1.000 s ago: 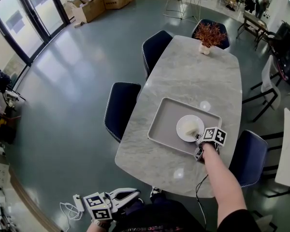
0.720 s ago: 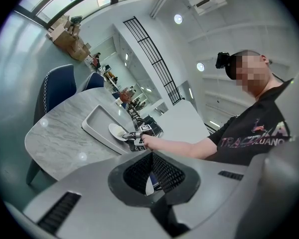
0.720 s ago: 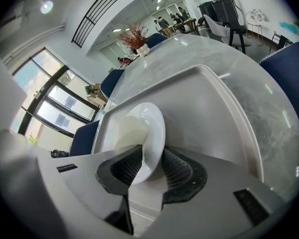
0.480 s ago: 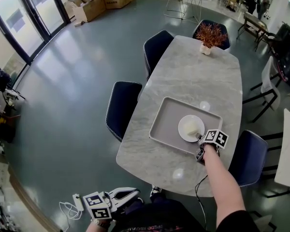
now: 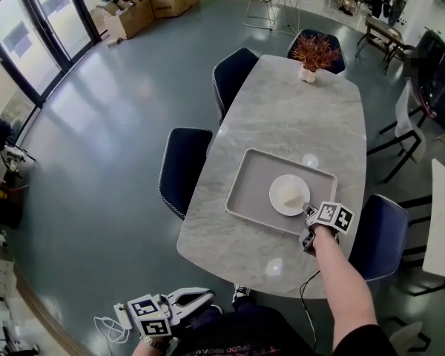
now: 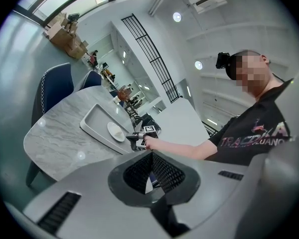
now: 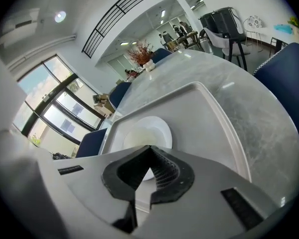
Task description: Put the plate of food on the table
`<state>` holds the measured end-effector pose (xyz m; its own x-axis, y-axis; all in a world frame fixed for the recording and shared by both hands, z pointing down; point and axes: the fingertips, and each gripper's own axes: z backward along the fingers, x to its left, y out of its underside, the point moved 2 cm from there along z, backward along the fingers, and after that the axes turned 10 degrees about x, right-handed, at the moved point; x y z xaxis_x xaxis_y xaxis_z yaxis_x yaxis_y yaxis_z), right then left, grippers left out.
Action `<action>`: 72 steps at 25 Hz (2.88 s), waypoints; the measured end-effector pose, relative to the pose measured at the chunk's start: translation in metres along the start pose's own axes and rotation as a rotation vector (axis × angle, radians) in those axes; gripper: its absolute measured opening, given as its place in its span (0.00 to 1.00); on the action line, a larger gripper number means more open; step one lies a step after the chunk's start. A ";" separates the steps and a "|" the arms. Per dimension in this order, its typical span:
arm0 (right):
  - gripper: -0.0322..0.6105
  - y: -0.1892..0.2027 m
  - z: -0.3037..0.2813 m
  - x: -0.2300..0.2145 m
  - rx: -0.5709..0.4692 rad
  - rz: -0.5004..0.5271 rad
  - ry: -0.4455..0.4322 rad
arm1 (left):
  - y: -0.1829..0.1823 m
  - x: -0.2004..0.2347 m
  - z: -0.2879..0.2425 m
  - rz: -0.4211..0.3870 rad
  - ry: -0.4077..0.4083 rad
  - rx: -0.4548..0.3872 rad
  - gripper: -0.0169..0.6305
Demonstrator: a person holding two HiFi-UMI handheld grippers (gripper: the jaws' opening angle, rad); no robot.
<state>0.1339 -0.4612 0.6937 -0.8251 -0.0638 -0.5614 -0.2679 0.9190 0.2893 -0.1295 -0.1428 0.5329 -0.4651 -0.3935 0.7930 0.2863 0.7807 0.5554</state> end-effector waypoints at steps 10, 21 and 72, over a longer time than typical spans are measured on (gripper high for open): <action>0.06 0.056 0.057 0.060 -0.097 -0.001 -0.288 | -0.008 0.002 0.022 -0.050 0.053 0.081 0.04; 0.06 0.193 0.126 0.133 -0.161 0.018 -0.409 | 0.008 -0.001 0.078 -0.114 0.165 0.199 0.04; 0.06 0.495 0.207 0.258 -0.158 0.350 -0.509 | 0.109 -0.046 0.156 -0.164 0.355 0.324 0.04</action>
<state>-0.1086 0.0572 0.5317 -0.5477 0.4588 -0.6997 -0.1273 0.7808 0.6117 -0.2079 0.0363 0.5175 -0.1528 -0.6204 0.7693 -0.0672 0.7831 0.6182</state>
